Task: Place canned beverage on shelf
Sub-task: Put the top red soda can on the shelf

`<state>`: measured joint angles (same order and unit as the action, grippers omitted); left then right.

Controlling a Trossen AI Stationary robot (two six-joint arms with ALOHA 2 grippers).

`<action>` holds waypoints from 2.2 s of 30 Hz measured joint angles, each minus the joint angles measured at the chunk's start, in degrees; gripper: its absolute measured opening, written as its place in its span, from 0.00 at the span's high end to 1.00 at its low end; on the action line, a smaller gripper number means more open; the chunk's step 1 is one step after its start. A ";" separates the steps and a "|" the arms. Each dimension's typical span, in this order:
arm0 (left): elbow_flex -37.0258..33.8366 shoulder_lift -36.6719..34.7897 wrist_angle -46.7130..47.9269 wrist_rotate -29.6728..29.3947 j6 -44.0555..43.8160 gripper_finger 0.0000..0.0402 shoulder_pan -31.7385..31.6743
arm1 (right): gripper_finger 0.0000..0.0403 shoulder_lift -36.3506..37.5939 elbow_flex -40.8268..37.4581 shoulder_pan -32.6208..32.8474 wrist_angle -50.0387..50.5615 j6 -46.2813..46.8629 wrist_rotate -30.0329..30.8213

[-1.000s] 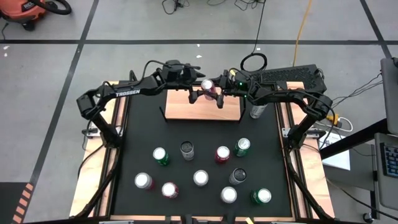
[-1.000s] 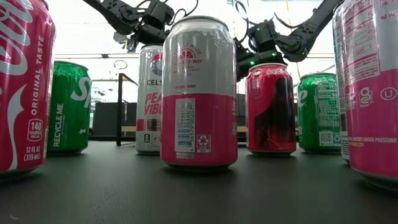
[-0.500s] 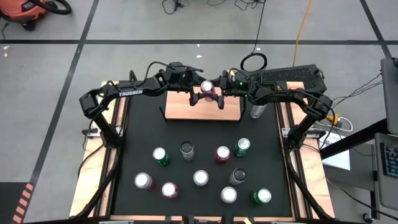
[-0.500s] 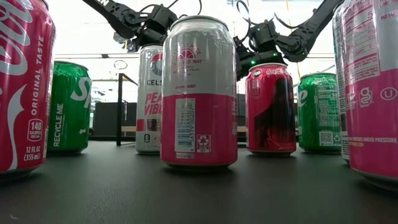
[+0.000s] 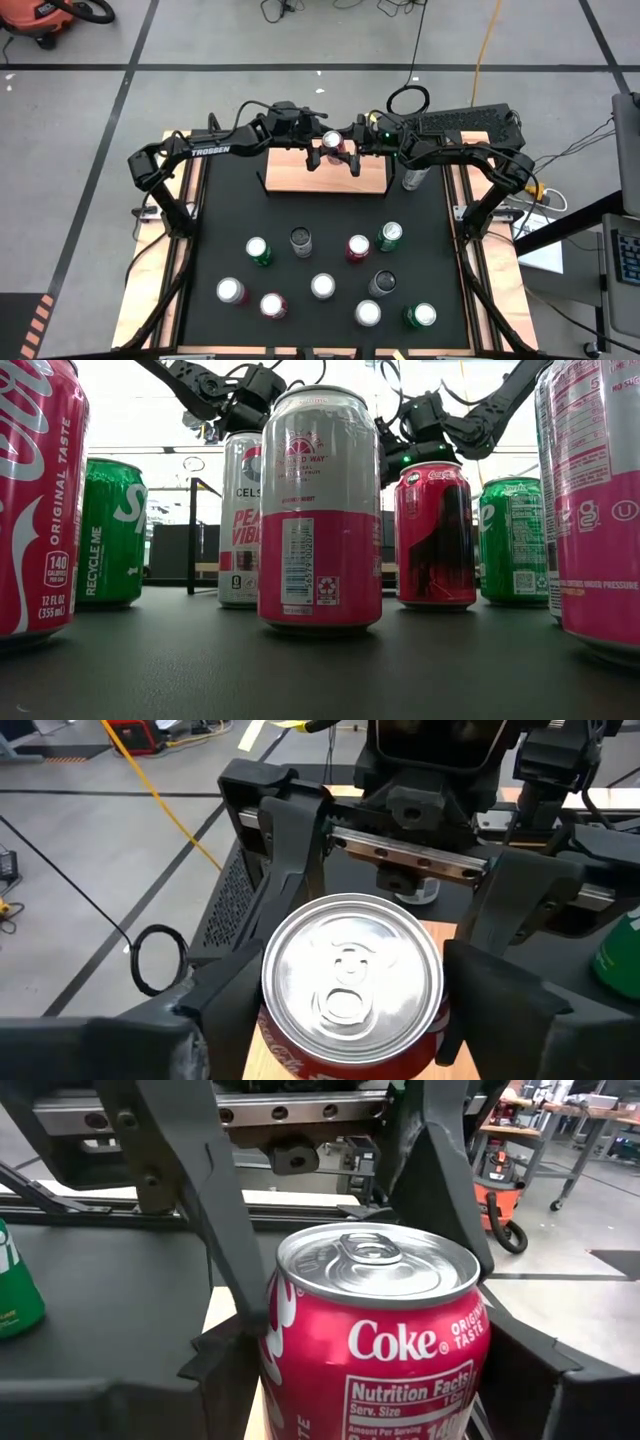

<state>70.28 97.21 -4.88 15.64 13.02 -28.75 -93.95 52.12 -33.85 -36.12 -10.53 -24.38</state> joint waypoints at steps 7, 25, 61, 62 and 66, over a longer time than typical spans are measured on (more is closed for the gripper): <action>0.02 -0.09 1.13 0.11 0.52 0.35 0.02 | 0.33 0.00 0.00 0.02 0.20 -0.02 0.09; -0.11 0.04 2.34 0.46 -0.50 0.35 0.00 | 0.21 0.07 0.02 0.02 2.60 1.02 0.36; -0.11 3.63 -4.27 -0.90 -4.22 0.35 0.39 | 0.21 15.13 0.09 -0.04 21.13 -2.19 2.14; 0.03 3.90 -5.15 -0.90 -4.53 0.35 0.39 | 0.21 15.13 0.09 -0.04 21.36 -2.20 2.13; 0.00 4.04 -4.82 -0.90 -5.19 0.35 0.39 | 0.21 15.06 0.07 -0.04 22.16 -2.29 2.16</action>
<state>70.28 101.25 -9.70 14.74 7.82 -28.36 -78.89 52.18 -33.89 -13.97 -12.82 -22.22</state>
